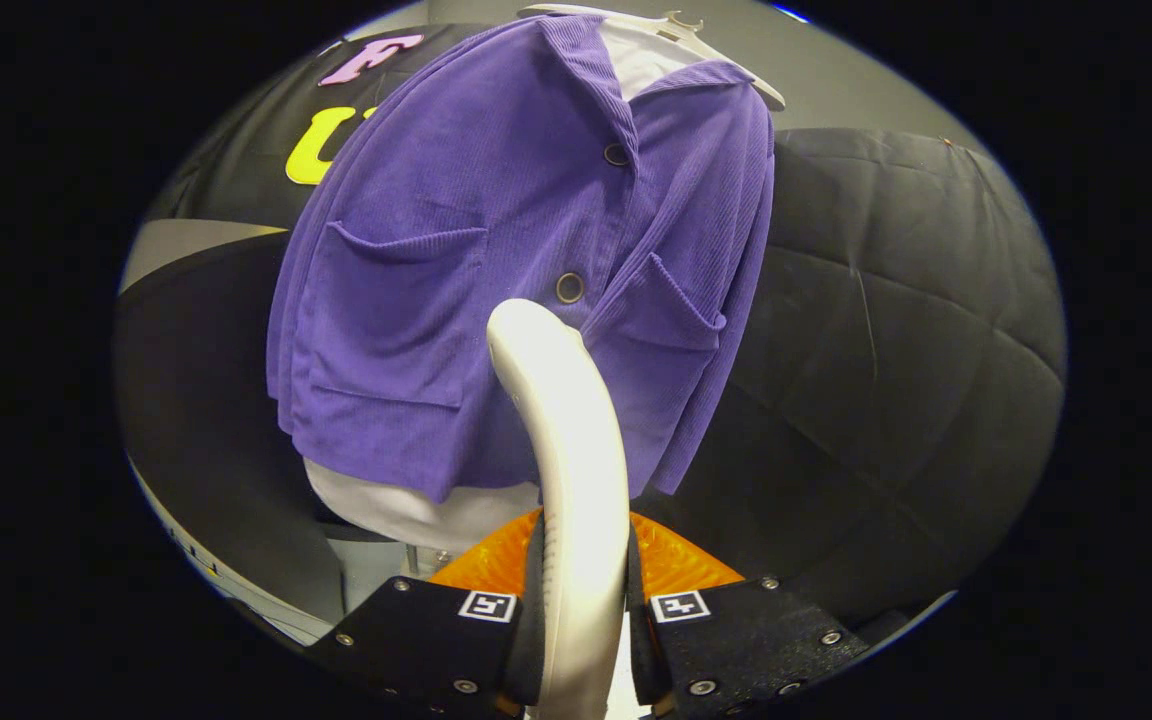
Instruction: Iron the clothes twice with a garment steamer, once on the left side and once on the right side.
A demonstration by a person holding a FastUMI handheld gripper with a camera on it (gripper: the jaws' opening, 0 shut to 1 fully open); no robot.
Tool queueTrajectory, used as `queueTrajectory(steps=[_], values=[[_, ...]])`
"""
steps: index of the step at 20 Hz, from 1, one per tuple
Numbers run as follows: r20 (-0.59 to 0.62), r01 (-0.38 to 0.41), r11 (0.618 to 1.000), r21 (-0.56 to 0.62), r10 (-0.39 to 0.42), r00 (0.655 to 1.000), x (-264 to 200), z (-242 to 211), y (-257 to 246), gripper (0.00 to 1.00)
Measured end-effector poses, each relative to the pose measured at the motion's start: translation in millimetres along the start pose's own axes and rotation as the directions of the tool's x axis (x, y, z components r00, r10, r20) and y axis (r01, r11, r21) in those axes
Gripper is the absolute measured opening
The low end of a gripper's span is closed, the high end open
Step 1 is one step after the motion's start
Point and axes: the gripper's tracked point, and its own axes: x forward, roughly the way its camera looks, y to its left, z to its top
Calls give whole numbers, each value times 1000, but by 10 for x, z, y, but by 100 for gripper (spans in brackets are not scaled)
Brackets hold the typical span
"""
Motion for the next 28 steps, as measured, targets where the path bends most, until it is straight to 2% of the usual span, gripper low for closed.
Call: queueTrajectory(steps=[8,17,25,28], values=[[58,-147,989,-7,147,987,-739,54,310,34],[215,-331,943,20,320,923,-2083,677,365,34],[359,-389,920,52,346,867,-2930,1511,659,34],[398,-369,926,78,311,863,-3132,1818,895,34]])
